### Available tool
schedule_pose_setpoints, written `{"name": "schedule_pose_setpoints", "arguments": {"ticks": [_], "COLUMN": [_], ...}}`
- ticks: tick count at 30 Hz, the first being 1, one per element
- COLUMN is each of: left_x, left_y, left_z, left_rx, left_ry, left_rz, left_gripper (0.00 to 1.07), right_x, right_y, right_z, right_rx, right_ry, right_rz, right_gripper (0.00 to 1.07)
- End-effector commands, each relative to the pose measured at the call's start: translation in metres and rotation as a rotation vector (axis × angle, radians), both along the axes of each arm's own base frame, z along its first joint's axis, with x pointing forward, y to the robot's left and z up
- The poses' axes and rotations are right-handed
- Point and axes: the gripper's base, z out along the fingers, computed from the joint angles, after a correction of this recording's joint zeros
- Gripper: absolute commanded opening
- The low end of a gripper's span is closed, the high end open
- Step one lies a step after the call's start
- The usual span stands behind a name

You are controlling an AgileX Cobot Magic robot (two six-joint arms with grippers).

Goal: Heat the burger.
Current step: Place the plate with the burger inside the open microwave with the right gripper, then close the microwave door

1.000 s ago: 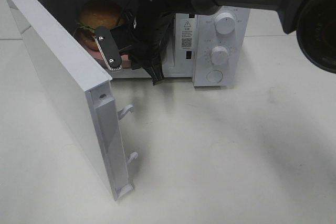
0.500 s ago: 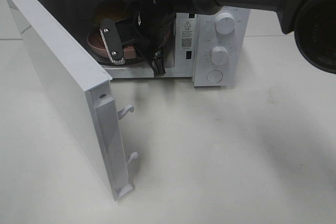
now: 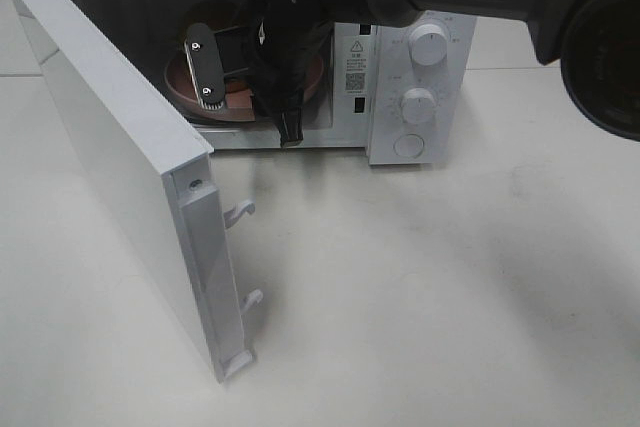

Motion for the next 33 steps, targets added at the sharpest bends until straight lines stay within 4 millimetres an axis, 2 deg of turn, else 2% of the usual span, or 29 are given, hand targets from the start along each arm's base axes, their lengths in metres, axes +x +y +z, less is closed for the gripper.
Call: {"name": "schedule_pose_setpoints", "arguments": {"ticks": [1,8,10,13,18,21,23,27,33], "left_x": [-0.002,-0.002,-0.002,-0.002,-0.002,-0.002,-0.002,-0.002,-0.002], "left_y": [0.000,0.000,0.000,0.000,0.000,0.000,0.000,0.000,0.000], "left_z": [0.001,0.001,0.001,0.001,0.001,0.001,0.001,0.001,0.001], "left_rx": [-0.004,-0.004,0.002,0.002,0.002,0.002,0.003,0.004,0.004], "left_ry": [-0.028,-0.028,-0.028,-0.028,-0.028,-0.028,-0.028,-0.028,-0.028], "left_rz": [0.006,0.006,0.003,0.003,0.003,0.003,0.002,0.002,0.000], "left_gripper": [0.98,0.96,0.90,0.83,0.76,0.75,0.72,0.69,0.57], "right_x": [-0.003,-0.012,-0.022,-0.030,-0.043,-0.045,-0.054,-0.059,-0.068], "right_y": [0.004,0.001,-0.007,-0.013,-0.023,-0.025,-0.032,-0.037,-0.053], "right_z": [0.006,0.014,0.011,0.011,0.015,0.014,0.020,0.027,0.038], "right_rx": [0.040,0.093,0.094,0.105,0.109,0.106,0.122,0.134,0.129], "right_ry": [0.012,0.035,0.037,0.024,0.018,0.022,0.020,0.006,-0.004], "right_rz": [-0.013,-0.045,-0.044,-0.041,-0.040,-0.040,-0.057,-0.062,-0.096], "right_gripper": [0.51,0.62,0.69,0.71,0.72,0.72,0.74,0.76,0.76]}}
